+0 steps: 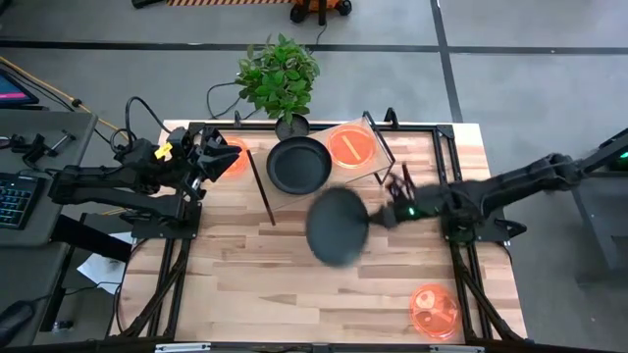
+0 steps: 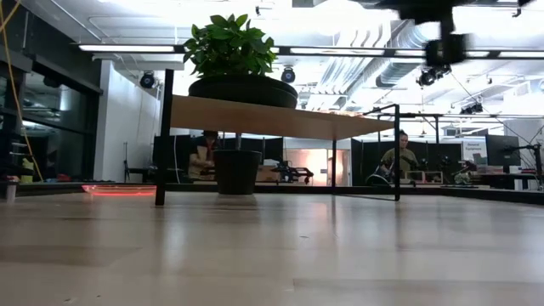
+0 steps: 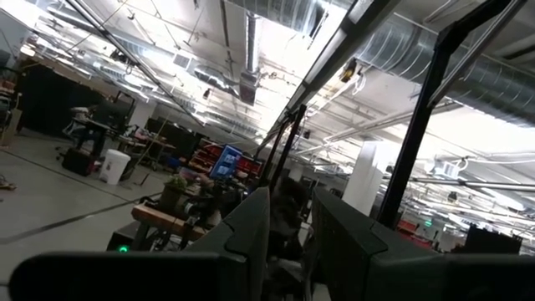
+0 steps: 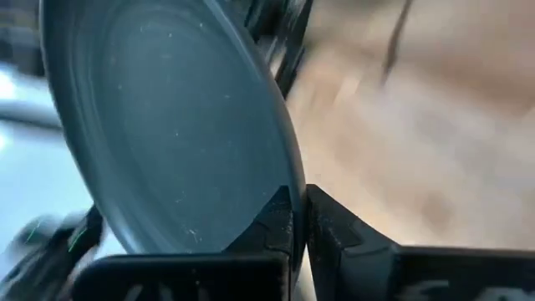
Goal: Place and stack plates onto a shelf
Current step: Stack the black plate on top of the black plate on the shelf
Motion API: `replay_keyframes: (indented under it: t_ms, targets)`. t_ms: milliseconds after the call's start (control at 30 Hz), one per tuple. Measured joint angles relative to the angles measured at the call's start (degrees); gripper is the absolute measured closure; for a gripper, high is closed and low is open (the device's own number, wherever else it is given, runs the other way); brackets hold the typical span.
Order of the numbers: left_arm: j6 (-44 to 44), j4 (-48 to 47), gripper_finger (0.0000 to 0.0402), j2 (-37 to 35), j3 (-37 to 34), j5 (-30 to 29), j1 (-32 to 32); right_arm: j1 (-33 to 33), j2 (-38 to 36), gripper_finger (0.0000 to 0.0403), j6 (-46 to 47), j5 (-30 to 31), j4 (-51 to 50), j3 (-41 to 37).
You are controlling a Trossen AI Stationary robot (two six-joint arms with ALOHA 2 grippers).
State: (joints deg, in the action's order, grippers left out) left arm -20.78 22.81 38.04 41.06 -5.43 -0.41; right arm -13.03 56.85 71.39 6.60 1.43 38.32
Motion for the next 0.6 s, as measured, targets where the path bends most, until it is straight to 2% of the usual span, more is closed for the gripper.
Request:
replay_keyframes:
  t_ms: [67,300,433,600]
  targets:
    - [0.0,0.2,0.0321,0.0,0.0,0.0,0.0,4.6,2.1,0.0402,-3.8,2.5,-4.4,5.0]
    - [0.0,0.4,0.0321,0.0,0.0,-0.2,0.0,19.6,12.4,0.0403,-16.9,2.7,-21.7,23.6]
    - [0.0,0.6,0.0321,0.0,0.0,-0.2,0.0,25.4,19.4,0.0403,-21.2,-0.4,-23.7,30.6]
    - [0.0,0.6,0.0321,0.0,0.0,-0.2,0.0,29.4,27.2,0.0403,-22.4,-3.0,-26.2,35.1]
